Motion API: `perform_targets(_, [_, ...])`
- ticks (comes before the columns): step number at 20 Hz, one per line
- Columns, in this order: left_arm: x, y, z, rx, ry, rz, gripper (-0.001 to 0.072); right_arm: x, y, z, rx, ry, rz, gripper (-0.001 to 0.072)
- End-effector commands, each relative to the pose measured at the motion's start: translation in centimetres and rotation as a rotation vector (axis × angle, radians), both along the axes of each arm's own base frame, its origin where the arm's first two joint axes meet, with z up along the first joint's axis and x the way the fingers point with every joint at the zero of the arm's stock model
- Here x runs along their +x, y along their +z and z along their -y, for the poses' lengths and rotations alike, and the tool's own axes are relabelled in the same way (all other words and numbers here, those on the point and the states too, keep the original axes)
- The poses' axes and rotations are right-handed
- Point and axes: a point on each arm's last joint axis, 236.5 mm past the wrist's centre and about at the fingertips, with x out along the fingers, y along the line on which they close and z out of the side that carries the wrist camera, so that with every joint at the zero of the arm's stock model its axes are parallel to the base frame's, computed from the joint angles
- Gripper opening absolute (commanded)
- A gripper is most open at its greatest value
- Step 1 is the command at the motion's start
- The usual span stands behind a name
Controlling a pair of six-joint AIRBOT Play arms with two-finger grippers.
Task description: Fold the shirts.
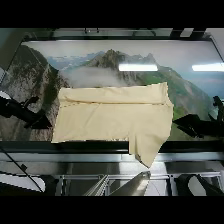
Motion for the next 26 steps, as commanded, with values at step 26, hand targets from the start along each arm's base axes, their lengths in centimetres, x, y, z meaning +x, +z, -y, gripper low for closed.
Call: perform_targets(26, [-1.5, -3.1, 6.0, -0.208, -0.056, -0.013, 0.0022, -7.3, -7.7, -1.6, 0.021, -0.078, -0.312, 0.0637])
